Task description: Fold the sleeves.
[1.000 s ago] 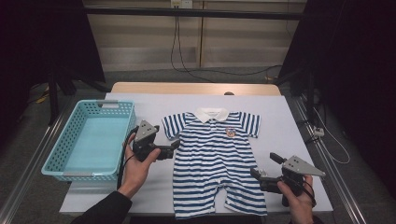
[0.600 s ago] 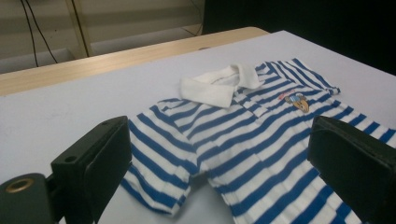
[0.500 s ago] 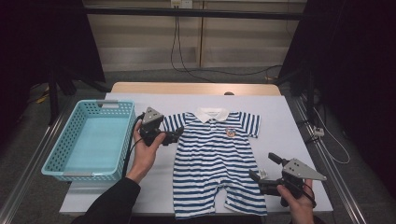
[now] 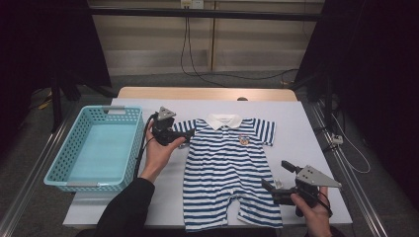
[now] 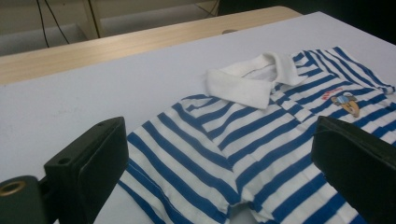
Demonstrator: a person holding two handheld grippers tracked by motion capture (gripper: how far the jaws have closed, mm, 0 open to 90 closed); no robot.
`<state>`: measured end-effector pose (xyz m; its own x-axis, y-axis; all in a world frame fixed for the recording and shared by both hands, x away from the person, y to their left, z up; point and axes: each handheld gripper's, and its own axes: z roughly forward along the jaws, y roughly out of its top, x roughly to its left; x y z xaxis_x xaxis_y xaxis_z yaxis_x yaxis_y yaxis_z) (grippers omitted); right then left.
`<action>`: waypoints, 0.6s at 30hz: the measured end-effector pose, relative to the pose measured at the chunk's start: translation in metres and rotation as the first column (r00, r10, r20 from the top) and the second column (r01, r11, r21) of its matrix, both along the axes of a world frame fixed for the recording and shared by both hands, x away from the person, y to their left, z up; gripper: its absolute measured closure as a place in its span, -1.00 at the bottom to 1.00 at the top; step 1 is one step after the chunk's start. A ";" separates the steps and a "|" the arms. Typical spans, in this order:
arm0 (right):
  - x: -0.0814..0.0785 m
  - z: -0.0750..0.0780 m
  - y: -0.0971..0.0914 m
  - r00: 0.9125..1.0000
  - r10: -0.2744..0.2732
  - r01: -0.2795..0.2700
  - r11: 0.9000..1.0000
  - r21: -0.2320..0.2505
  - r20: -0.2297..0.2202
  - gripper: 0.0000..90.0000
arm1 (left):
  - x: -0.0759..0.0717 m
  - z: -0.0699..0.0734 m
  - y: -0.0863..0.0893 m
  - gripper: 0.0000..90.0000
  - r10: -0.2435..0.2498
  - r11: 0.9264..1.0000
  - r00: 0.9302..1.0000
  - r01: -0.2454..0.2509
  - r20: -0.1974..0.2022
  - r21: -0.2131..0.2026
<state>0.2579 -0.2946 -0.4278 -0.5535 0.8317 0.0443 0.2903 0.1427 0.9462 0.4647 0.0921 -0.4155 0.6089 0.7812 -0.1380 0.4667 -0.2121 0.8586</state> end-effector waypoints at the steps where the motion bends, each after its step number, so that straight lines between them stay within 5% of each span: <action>1: 0.000 0.000 0.000 1.000 0.000 0.000 1.000 -0.001 0.000 -0.92 | 0.003 -0.002 -0.001 -0.90 0.008 1.000 1.000 -0.008 -0.005 -0.003; 5: 0.000 0.000 0.000 1.000 -0.002 0.002 1.000 -0.003 -0.001 -0.92 | 0.013 -0.006 0.003 -0.84 0.008 0.998 0.998 -0.012 -0.068 -0.057; 8: 0.002 -0.001 0.001 1.000 -0.003 0.003 1.000 -0.016 -0.009 -0.92 | 0.016 -0.005 0.002 -0.76 0.013 1.000 0.998 -0.013 -0.058 -0.005; 14: -0.001 0.000 0.001 1.000 0.010 -0.010 1.000 -0.012 -0.005 -0.92 | 0.032 -0.013 0.012 -0.64 0.095 0.995 0.990 -0.091 -0.109 0.034; 18: 0.000 -0.001 0.003 1.000 0.018 -0.018 1.000 -0.016 -0.009 -0.92 | 0.038 -0.017 0.016 -0.43 0.098 0.993 0.985 -0.087 -0.142 0.079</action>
